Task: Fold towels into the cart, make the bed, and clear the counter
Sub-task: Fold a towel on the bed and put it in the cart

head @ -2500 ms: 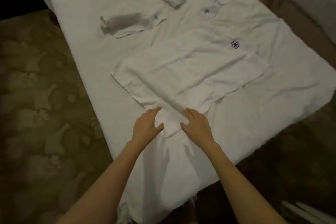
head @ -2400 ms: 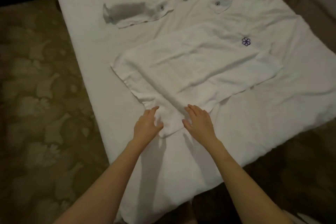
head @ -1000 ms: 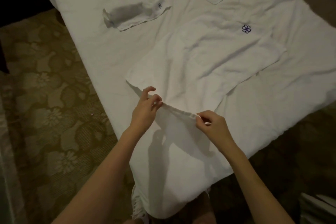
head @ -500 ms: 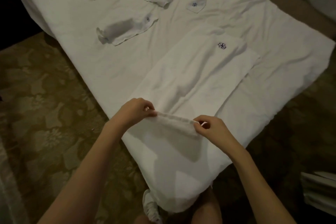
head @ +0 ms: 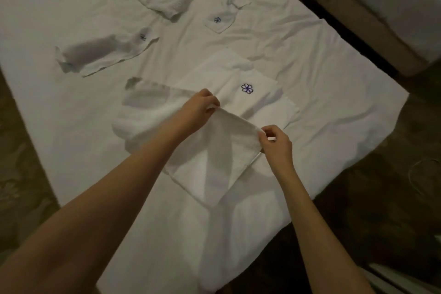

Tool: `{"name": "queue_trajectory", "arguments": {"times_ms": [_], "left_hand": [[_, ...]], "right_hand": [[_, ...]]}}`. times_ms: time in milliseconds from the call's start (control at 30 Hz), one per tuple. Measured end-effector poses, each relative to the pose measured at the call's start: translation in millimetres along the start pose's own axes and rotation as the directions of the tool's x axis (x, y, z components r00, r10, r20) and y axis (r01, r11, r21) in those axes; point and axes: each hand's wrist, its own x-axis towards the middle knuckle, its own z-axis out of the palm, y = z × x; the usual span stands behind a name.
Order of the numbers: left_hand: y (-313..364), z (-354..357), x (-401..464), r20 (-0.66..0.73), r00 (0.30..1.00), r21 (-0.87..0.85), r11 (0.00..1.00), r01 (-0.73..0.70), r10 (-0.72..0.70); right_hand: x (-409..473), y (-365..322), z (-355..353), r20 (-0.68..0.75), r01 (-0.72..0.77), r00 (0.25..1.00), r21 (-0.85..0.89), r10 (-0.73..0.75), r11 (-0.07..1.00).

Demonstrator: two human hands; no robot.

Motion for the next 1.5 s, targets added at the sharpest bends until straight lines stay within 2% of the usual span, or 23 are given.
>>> {"name": "queue_trajectory", "arguments": {"times_ms": [233,333,467,533,600,633,767,833,933,1033,1133,1233,1300,1333,1400,1467,1500], "left_hand": [[19,61,120,0.065,0.998,0.041,0.999,0.002,-0.004],[21,81,154,0.095,0.995,0.064,0.998,0.003,-0.009],[34,100,199,0.069,0.996,0.056,0.997,-0.060,0.056],[37,111,216,0.141,0.988,0.030,0.998,-0.061,0.056],[28,116,223,0.205,0.979,0.053,0.999,-0.008,-0.003],[21,115,224,0.183,0.982,0.091,0.995,0.033,-0.049],[-15,97,231,-0.067,0.968,0.319,0.914,0.251,-0.243],[-30,92,238,-0.014,0.929,0.332,0.875,0.352,-0.369],[-38,89,244,0.136,0.898,0.331,0.873,0.357,-0.419],[-38,81,249,0.106,0.890,0.412,0.834,0.366,-0.443],[-41,58,265,0.043,0.947,0.422,0.865,0.271,-0.318],[-33,35,291,-0.061,0.997,0.448,0.892,0.066,-0.044],[-30,39,303,-0.016,0.997,0.463,0.885,-0.054,0.070],[-32,46,306,0.006,0.997,0.451,0.889,-0.076,0.082],[-46,59,308,0.018,1.000,0.413,0.911,-0.006,-0.002],[-63,67,303,-0.027,0.976,0.349,0.912,0.213,-0.218],[-71,70,298,-0.059,0.938,0.296,0.891,0.343,-0.342]], "right_hand": [[126,43,-43,0.006,-0.112,0.994,-0.099,0.114,0.989],[158,62,-51,-0.014,-0.193,0.981,-0.177,0.194,0.965],[193,73,-60,-0.092,-0.264,0.964,-0.197,0.250,0.944],[206,78,-62,-0.096,-0.280,0.960,-0.259,0.264,0.925],[213,86,-61,-0.082,-0.262,0.965,-0.296,0.249,0.919],[215,91,-60,-0.079,-0.238,0.971,-0.295,0.225,0.925],[224,94,-54,-0.019,-0.153,0.988,-0.299,0.154,0.942],[229,89,-50,0.040,-0.129,0.988,-0.341,0.152,0.931],[236,84,-44,0.101,-0.106,0.985,-0.304,0.143,0.947],[237,83,-47,0.125,-0.104,0.981,-0.290,0.145,0.952],[235,87,-52,0.135,-0.112,0.979,-0.288,0.156,0.951],[236,87,-52,0.128,-0.118,0.979,-0.275,0.158,0.954],[237,87,-51,0.125,-0.116,0.980,-0.284,0.157,0.952],[237,88,-52,0.120,-0.113,0.981,-0.287,0.152,0.951],[236,90,-55,0.112,-0.112,0.982,-0.285,0.149,0.952],[234,92,-58,0.115,-0.121,0.981,-0.252,0.154,0.960],[232,93,-58,0.117,-0.125,0.981,-0.228,0.154,0.966]]}}
